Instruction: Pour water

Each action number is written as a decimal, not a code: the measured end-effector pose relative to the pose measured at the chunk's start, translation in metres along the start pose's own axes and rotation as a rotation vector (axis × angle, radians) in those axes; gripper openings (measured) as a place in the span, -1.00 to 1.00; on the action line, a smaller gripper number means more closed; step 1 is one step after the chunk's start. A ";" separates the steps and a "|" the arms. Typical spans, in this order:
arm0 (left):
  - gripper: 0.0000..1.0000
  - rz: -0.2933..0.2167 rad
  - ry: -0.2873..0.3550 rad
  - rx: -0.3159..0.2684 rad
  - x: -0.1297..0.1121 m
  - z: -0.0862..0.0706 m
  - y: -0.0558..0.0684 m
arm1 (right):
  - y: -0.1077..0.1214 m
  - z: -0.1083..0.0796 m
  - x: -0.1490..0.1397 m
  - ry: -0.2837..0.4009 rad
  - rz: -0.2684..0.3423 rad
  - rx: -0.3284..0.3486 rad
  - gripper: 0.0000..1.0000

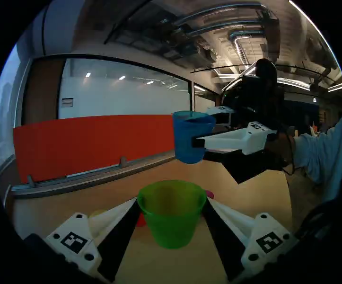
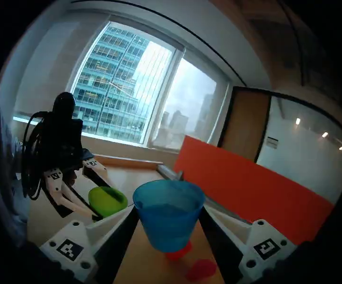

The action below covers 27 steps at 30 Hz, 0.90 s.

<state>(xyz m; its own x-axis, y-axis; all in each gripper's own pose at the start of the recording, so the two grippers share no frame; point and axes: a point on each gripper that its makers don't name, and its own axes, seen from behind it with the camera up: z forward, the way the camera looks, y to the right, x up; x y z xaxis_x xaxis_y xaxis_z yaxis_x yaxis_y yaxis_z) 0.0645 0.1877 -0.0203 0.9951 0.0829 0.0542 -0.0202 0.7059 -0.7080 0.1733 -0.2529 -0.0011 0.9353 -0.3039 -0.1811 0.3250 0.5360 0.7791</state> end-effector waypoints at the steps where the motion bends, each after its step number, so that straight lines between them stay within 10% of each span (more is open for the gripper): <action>1: 0.76 0.001 0.000 -0.001 0.000 0.001 0.000 | 0.002 0.001 0.004 0.004 -0.015 -0.001 0.77; 27: 0.76 0.007 0.012 -0.028 0.009 0.011 0.011 | 0.025 0.020 0.073 0.035 -0.395 -0.037 0.77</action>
<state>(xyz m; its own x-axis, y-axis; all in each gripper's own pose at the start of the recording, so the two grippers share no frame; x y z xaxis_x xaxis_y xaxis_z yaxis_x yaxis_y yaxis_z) 0.0718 0.2042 -0.0199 0.9960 0.0793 0.0413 -0.0244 0.6851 -0.7281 0.2465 -0.2777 0.0170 0.7416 -0.4653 -0.4832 0.6646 0.4118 0.6235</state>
